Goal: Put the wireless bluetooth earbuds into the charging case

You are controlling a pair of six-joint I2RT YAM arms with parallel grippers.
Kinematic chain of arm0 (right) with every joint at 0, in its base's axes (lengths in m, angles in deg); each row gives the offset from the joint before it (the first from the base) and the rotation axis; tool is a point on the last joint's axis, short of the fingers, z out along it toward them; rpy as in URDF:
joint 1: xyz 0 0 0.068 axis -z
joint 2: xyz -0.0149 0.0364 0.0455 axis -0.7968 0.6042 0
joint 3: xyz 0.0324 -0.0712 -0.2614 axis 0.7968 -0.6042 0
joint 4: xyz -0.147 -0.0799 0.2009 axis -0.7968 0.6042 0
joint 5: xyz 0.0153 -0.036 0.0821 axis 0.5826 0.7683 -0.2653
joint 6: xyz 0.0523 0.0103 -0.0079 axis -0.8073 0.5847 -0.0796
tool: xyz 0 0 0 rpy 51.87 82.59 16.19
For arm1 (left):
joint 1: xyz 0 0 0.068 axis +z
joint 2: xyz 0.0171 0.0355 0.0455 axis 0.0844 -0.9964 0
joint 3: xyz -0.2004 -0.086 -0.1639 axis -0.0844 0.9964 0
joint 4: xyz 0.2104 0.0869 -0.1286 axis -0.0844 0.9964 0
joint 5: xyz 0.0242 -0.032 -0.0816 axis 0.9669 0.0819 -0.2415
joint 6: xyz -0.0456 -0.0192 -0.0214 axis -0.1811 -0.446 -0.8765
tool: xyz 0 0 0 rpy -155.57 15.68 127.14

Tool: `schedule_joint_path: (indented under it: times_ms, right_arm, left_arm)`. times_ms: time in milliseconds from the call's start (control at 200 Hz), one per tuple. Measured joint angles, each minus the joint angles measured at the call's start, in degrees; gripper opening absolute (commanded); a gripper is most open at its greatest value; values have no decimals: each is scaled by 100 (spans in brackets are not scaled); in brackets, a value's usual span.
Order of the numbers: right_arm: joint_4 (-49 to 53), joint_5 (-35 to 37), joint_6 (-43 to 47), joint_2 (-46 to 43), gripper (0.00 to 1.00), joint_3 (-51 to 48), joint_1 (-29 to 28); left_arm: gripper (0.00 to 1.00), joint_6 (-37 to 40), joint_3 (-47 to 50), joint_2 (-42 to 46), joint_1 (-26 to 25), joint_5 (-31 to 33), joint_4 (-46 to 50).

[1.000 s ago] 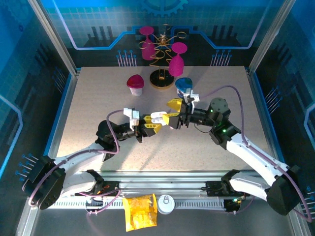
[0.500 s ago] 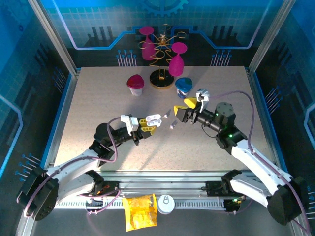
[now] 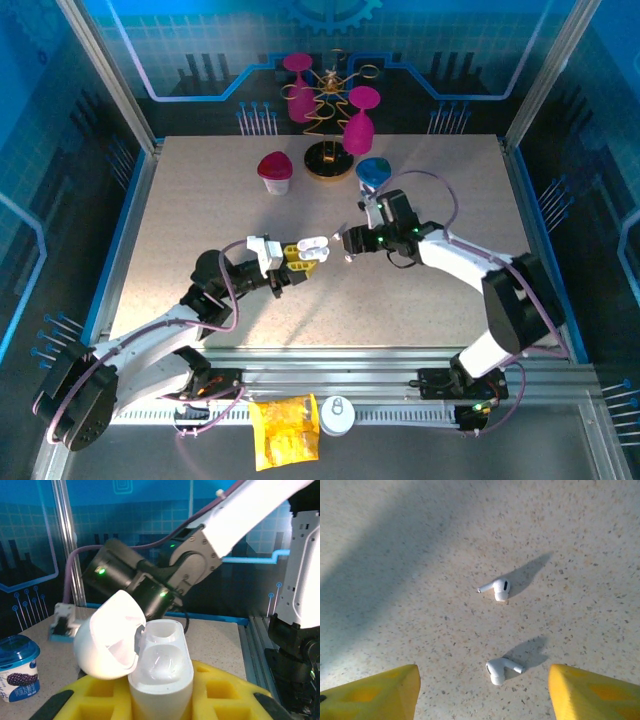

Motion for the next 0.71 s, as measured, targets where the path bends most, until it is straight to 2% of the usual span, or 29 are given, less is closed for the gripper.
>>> schedule_joint_path:
  times_ms: [315,705]
  right_arm:
    - [979,286,535,1405,60,1244,-334]
    - [1329,229,608,1827,56,1375,-334]
  left_arm:
    - [19,-15,0,-4,0,-116,37]
    - [20,-15,0,-4,0,-138,39]
